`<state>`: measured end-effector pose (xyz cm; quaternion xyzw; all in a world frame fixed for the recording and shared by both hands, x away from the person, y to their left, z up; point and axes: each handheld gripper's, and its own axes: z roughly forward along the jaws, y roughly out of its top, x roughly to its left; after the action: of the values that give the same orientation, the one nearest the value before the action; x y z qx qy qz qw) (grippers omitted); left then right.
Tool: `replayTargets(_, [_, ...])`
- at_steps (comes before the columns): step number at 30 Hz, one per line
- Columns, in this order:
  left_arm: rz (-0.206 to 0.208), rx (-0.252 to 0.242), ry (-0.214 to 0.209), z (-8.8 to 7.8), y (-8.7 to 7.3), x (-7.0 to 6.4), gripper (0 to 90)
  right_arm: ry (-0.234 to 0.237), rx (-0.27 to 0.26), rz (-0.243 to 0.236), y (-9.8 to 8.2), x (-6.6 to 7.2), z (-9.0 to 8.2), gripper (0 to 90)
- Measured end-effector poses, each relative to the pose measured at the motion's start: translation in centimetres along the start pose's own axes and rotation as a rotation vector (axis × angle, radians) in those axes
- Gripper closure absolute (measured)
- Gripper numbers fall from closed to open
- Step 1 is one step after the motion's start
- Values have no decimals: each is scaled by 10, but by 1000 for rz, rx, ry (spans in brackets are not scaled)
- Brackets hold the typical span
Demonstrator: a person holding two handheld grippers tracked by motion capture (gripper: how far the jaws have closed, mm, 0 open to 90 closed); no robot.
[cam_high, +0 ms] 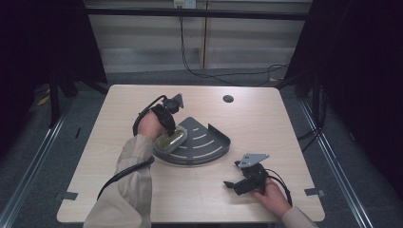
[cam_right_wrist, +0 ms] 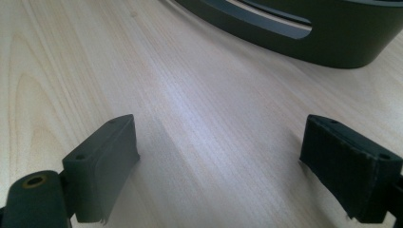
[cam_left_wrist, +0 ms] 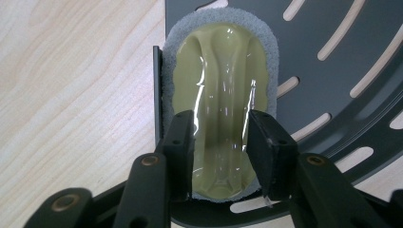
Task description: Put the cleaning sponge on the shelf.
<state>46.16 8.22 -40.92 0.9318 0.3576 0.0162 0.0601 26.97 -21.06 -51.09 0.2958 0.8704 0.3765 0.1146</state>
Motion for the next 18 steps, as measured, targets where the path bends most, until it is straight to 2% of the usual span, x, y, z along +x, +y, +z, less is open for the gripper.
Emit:
replayTargets(14, [-7,-16,15,-2,-3,2,446,0,0,0,0,0,0,114])
replayTargets(18, [-26,-16,25,-1,-5,3,388,0,0,0,0,0,0,114])
